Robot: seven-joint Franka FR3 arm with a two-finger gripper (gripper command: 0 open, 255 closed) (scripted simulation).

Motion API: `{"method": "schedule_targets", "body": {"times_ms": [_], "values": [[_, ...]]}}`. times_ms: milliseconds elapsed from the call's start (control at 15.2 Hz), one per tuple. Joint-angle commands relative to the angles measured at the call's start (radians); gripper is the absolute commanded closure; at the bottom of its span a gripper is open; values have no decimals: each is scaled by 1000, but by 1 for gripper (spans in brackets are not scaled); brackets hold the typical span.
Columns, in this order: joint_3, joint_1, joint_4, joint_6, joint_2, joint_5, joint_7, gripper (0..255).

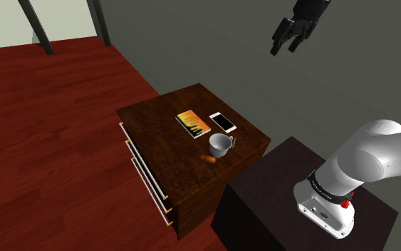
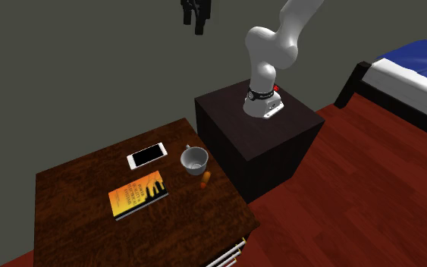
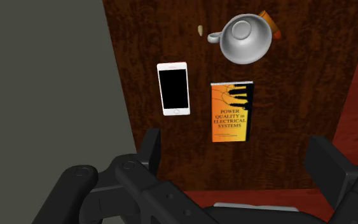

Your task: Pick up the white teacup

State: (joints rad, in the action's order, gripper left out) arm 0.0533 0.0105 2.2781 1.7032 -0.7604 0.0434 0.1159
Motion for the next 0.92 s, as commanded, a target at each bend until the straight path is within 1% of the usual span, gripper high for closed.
{"method": "schedule_targets", "body": {"times_ms": [0, 462, 858], "values": [[0, 0, 0, 0, 0, 0, 0, 0], [-2, -10, 206, 224, 36, 21, -19, 0], [-2, -21, 340, 435, 127, 42, -39, 0]]}}
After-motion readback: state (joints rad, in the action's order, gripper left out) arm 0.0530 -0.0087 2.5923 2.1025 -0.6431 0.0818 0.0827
